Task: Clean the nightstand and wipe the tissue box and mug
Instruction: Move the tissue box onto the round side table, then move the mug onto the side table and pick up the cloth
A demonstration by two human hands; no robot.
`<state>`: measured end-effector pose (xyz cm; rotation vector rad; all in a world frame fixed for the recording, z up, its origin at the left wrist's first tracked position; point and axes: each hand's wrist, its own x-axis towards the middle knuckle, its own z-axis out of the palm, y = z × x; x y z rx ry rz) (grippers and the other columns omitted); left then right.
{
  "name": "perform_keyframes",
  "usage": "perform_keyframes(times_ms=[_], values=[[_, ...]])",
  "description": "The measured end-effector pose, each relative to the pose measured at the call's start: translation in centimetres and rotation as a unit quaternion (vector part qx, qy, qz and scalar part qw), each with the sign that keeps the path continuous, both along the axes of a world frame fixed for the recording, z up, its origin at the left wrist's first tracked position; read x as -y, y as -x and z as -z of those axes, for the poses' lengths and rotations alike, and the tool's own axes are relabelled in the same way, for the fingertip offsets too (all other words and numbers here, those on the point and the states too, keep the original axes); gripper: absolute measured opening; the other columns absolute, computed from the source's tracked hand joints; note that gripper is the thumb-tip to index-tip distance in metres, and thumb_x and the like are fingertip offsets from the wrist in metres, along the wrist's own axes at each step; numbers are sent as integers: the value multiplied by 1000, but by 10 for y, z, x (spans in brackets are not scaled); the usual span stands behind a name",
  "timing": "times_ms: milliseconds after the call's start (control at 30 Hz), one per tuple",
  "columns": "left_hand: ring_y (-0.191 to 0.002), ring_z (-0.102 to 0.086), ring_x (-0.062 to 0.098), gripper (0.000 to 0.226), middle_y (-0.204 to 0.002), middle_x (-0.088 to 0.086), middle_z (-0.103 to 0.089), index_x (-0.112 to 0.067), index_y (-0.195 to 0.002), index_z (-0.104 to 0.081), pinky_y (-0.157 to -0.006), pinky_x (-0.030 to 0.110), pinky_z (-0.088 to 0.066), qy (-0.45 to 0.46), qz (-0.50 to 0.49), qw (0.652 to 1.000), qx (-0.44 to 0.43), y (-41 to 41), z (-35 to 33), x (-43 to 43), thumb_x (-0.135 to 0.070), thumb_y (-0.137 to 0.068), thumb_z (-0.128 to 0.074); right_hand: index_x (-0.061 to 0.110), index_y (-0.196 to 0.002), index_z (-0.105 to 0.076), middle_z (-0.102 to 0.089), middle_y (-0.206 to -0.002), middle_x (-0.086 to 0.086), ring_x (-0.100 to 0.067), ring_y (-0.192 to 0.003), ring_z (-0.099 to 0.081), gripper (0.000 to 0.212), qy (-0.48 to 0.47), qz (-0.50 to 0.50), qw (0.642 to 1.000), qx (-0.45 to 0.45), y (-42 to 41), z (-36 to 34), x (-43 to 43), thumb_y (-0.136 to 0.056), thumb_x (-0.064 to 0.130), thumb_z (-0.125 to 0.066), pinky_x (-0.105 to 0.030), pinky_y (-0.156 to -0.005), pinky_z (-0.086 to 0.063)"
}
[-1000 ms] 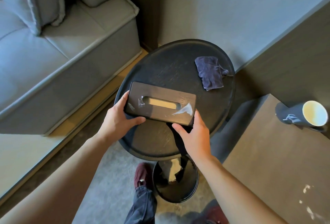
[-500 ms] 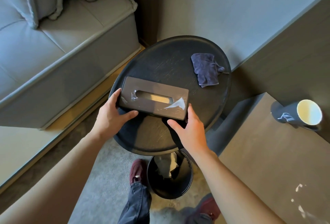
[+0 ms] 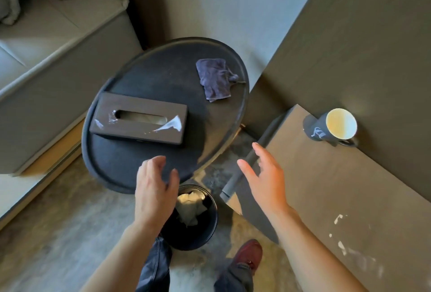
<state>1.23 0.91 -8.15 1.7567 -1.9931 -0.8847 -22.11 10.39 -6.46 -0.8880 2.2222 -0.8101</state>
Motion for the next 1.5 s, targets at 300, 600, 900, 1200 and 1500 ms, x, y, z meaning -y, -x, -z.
perform_keyframes(times_ms=[300,600,900,1200,1500], values=[[-156,-21,31,68,-167,14,-27,-4,-156,-34,-125,45,-22,6,212,972,99,126,35,15,-38,-101,-54,19,-141,-57,-65,-134,-3,-21,-121,-62,52,19,130,987,-95,128,-10,-72,-94,37,-70,-43,-100,-54],[-159,-2,24,69,-173,7,-7,-12,-163,-15,-127,41,-5,52,186,957,218,148,58,14,-44,-105,-34,5,-139,-55,-54,-131,-11,-19,-91,-58,47,7,144,976,-164,236,8,-89,-97,24,-68,-18,-84,-42],[-159,-7,25,66,-172,9,-14,-9,-161,-22,-126,42,-7,67,171,952,244,154,58,13,-39,-105,-39,5,-121,-65,-66,-115,-11,-22,-94,-58,28,-55,83,984,-151,272,30,-78,-102,24,-58,-24,-80,-37],[-159,-5,24,66,-172,8,-13,-11,-161,-21,-127,43,-8,72,169,951,249,153,63,14,-41,-105,-36,9,-104,-63,-69,-105,-13,-22,-90,-72,20,-61,111,990,-58,272,26,-72,-105,24,-50,-40,-85,-55],[-160,0,21,67,-173,6,-8,-13,-163,-15,-128,41,-3,64,178,951,243,151,64,16,-44,-106,-28,12,-94,-64,-72,-91,-9,-23,-87,-73,17,-64,156,983,-79,252,23,-71,-103,24,-56,-41,-83,-56]])
